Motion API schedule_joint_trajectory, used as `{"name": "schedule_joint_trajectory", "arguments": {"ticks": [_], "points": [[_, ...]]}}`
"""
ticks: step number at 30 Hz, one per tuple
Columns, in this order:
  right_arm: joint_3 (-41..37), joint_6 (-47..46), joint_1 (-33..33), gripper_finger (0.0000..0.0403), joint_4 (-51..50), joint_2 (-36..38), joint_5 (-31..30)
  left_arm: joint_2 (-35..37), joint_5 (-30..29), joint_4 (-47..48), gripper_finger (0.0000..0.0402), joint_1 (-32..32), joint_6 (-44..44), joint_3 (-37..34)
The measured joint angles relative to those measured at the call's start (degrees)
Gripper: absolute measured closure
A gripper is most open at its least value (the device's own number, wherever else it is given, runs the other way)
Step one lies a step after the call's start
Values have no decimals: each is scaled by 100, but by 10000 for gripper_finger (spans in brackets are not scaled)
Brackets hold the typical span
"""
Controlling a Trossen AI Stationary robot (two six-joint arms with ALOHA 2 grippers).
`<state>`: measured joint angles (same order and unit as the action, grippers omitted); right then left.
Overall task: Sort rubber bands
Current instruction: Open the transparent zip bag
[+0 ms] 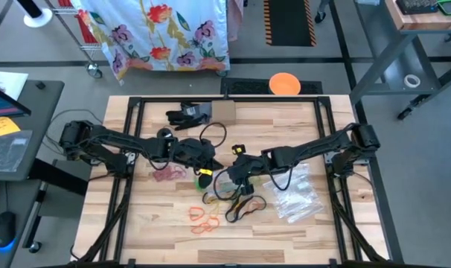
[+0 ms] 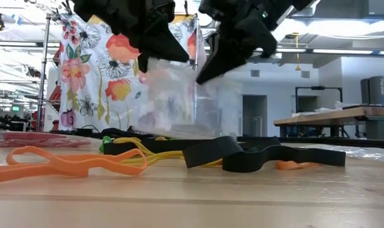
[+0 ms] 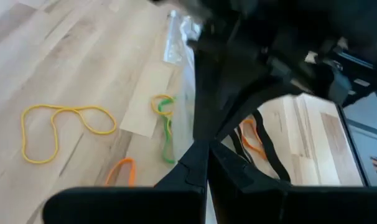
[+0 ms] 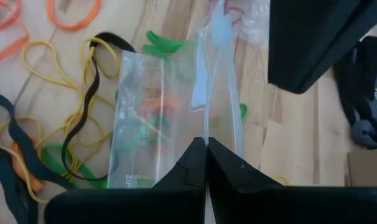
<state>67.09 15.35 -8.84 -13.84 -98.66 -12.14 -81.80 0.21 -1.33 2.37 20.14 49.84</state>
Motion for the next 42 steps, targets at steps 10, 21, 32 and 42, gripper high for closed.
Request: {"name": "schedule_joint_trajectory", "arguments": {"ticks": [10,21,32,42], "points": [[2,-32,85,403,212,2,27,-82,90,190,401,20,-4,-7],[2,-100,155,403,275,-103,415,-79,116,130,401,20,-15,-9],[242,-194,177,403,341,-668,606,-81,182,200,401,30,10,-9],[496,-133,185,403,194,-613,599,-81,105,441,401,88,55,-9]]}}
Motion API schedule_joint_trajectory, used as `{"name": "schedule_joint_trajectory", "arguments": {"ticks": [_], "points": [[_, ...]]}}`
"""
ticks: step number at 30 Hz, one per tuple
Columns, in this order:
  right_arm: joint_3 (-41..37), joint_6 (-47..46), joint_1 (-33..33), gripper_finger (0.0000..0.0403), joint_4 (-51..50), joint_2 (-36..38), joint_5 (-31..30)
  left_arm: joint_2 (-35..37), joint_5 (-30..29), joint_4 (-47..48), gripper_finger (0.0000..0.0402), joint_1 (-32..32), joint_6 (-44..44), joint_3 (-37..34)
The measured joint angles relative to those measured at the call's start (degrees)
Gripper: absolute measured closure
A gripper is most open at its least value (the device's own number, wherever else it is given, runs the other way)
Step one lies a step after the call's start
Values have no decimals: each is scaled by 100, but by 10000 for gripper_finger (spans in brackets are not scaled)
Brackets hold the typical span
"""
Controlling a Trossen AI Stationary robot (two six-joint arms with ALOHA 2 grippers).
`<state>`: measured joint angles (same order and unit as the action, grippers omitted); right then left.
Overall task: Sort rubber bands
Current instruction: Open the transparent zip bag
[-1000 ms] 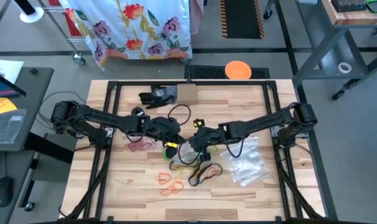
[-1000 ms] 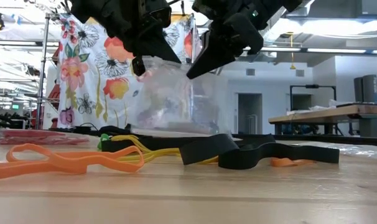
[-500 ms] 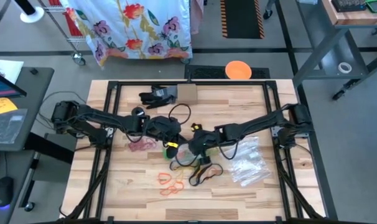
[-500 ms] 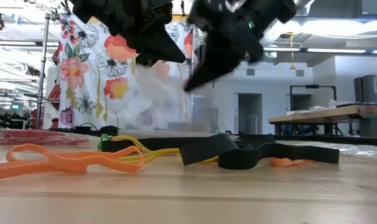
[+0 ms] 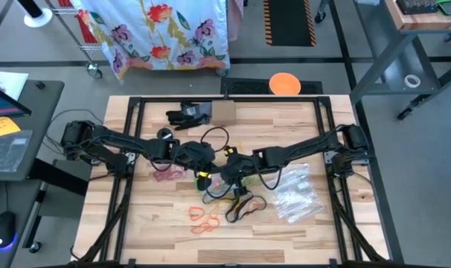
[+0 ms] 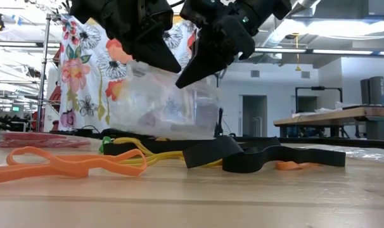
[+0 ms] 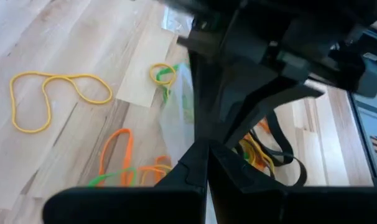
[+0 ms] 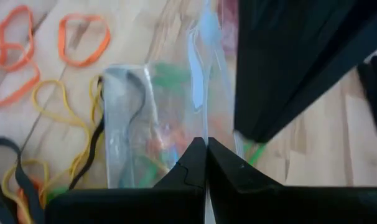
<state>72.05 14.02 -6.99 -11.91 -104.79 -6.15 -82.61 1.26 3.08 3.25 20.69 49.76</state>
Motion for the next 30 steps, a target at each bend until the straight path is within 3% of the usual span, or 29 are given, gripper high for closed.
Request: {"name": "schedule_joint_trajectory", "arguments": {"ticks": [13,23,30], "points": [[0,0,40,403,31,2,-134,0,-85,322,401,61,85,0],[0,0,29,403,9,4,-162,0,-503,574,401,30,73,0],[0,-2,30,403,9,6,-142,0,-106,604,397,-47,12,0]]}}
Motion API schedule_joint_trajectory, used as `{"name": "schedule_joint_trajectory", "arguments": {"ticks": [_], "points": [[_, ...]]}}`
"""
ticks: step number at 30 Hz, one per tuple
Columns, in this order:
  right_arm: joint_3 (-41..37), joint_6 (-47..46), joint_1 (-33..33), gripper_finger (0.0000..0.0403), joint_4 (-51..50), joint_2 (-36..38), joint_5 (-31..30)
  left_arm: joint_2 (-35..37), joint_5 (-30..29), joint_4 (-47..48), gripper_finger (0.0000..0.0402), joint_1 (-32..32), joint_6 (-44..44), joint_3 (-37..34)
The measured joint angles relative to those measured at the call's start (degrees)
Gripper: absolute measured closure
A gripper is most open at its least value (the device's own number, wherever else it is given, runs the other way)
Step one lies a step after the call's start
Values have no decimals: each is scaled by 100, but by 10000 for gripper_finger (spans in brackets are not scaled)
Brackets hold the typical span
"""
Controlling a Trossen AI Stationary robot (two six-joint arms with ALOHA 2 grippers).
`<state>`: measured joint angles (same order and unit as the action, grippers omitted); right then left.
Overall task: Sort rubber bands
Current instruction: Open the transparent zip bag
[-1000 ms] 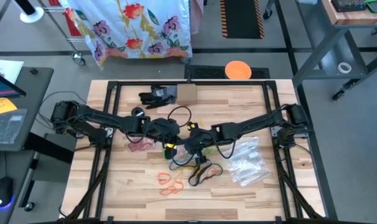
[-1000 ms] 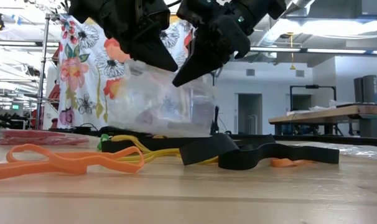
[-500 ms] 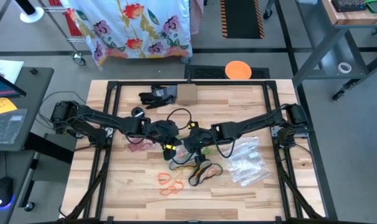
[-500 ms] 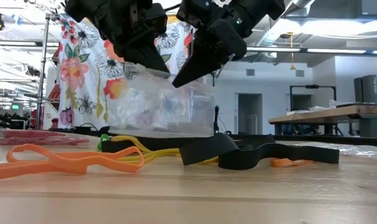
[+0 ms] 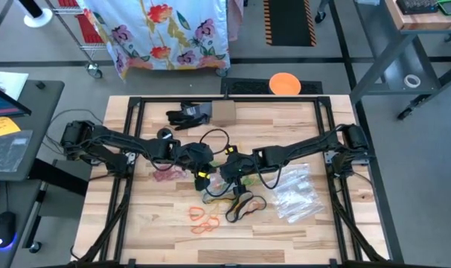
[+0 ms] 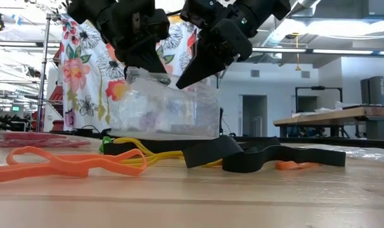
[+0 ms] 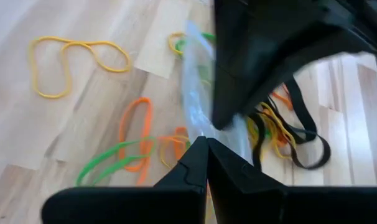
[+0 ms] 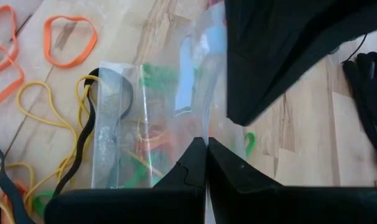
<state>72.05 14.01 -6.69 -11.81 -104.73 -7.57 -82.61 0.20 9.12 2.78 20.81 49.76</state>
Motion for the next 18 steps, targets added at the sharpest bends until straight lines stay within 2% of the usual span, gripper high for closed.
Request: {"name": "schedule_joint_trajectory", "arguments": {"ticks": [8,12,16,18], "points": [[0,-1,10,403,1,0,2,0,-63,-68,320,2,-11,0],[0,-1,10,403,-13,0,2,0,-128,-350,282,2,331,0],[0,-3,8,403,-13,0,2,0,298,-289,261,-44,549,0],[0,-3,8,403,-13,0,2,0,275,-203,256,-38,557,0]]}}
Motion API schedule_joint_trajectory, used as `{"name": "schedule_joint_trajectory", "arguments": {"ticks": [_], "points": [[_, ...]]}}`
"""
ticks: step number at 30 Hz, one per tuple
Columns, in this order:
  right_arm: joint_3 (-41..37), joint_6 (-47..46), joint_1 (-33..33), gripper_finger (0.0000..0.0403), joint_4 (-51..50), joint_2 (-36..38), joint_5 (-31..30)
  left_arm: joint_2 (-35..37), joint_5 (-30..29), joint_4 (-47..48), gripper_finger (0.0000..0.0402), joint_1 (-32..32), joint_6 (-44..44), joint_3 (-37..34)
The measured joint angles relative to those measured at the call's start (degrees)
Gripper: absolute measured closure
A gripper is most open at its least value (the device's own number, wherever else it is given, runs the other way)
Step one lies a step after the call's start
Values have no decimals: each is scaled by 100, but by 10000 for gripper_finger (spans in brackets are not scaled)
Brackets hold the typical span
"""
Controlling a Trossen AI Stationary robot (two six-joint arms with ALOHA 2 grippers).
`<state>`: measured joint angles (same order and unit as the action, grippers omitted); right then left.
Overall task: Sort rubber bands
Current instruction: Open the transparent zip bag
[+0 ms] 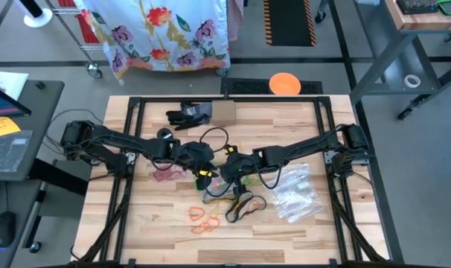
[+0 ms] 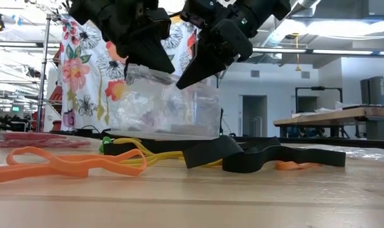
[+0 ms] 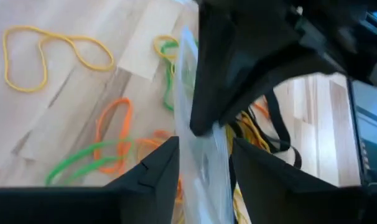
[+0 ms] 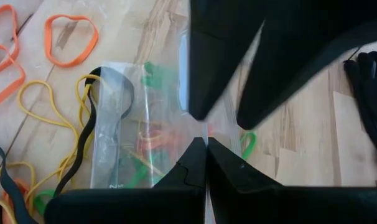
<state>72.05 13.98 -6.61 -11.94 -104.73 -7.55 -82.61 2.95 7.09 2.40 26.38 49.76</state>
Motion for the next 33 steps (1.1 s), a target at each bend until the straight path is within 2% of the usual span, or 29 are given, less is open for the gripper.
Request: {"name": "schedule_joint_trajectory", "arguments": {"ticks": [10,15,33], "points": [[-2,-2,-27,403,17,0,0,0,-352,-149,254,-24,-46,0],[-2,-14,-46,403,2,0,10,0,-342,-386,254,-53,-156,0],[-2,-48,-42,403,-3,0,9,0,-330,169,264,-35,-243,0]]}}
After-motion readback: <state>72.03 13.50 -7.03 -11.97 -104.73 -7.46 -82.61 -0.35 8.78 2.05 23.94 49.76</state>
